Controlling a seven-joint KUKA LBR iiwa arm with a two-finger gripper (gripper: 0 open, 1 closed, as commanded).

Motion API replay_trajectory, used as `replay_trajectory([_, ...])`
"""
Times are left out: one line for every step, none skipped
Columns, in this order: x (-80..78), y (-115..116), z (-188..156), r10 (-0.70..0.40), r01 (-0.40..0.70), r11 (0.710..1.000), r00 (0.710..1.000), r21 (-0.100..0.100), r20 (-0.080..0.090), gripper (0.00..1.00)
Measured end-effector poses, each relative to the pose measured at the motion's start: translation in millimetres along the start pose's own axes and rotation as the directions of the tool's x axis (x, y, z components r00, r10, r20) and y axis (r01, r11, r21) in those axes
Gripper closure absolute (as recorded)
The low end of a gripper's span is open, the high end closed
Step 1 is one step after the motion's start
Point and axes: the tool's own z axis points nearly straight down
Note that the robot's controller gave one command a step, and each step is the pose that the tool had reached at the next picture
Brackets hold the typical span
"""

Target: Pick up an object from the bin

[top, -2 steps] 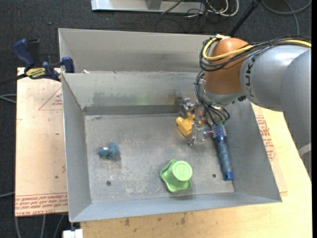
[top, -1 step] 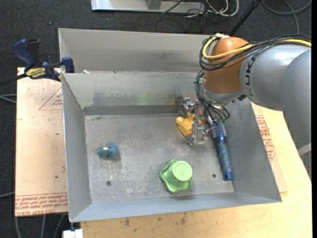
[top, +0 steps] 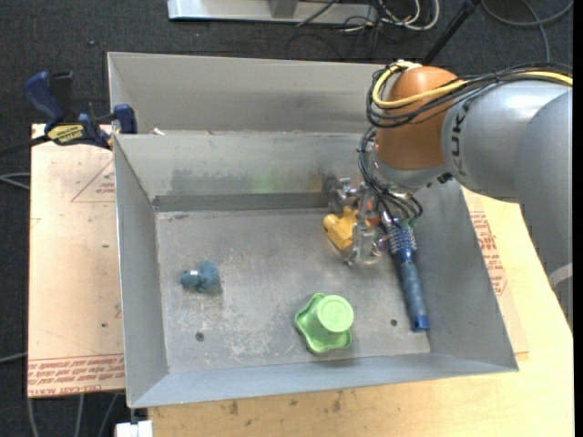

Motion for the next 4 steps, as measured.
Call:
replay_trajectory([-1.2, 0, -1, 0.001, -0.001, 1.000, 1.000, 0.000, -0.001, 0.00])
replay_trajectory([-2.1, 0, -2, 0.001, -0.001, 1.000, 1.000, 0.000, -0.002, 0.00])
replay_trajectory([-4.4, -1, -6, 0.001, -0.001, 1.000, 1.000, 0.002, 0.003, 1.00])
replay_trajectory([-7.9, -1, -81, 0.000, 0.000, 1.000, 1.000, 0.003, 0.007, 1.00])
